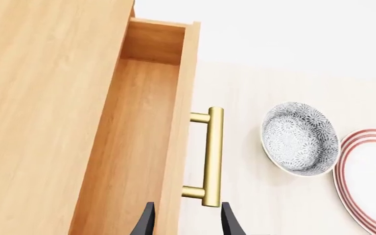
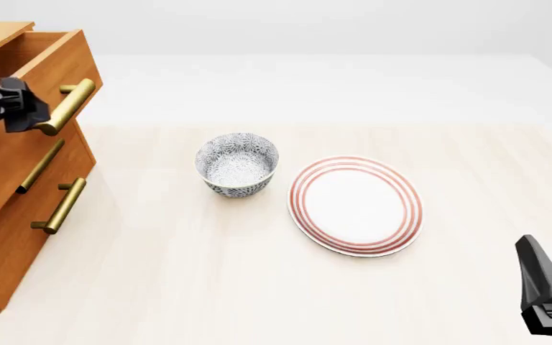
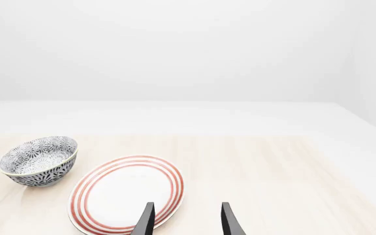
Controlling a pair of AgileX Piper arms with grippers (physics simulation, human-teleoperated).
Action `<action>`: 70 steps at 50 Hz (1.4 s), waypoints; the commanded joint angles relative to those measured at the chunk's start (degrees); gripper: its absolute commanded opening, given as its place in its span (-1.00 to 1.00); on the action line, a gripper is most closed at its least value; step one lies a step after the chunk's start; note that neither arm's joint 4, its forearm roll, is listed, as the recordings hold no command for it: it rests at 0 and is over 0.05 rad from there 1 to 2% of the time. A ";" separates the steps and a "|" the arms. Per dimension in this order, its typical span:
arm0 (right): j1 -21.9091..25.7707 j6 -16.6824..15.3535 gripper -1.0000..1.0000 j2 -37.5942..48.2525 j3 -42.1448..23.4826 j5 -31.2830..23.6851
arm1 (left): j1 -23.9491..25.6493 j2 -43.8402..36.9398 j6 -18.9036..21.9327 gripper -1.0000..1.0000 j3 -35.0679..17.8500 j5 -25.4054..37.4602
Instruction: Open the top drawer of the cabinet.
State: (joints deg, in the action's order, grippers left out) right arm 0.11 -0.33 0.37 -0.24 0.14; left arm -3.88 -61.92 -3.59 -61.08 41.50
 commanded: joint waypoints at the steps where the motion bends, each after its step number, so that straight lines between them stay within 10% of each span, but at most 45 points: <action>1: 0.00 -0.02 1.00 0.00 0.00 0.00 | 2.35 -0.45 -0.68 1.00 0.35 -0.37; 70: 0.00 0.01 1.00 -0.01 0.00 0.00 | 18.65 -1.37 -6.24 1.00 1.47 0.51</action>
State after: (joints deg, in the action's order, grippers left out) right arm 0.10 -0.33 0.37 -0.24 0.14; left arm 11.96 -62.64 -9.68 -61.01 42.18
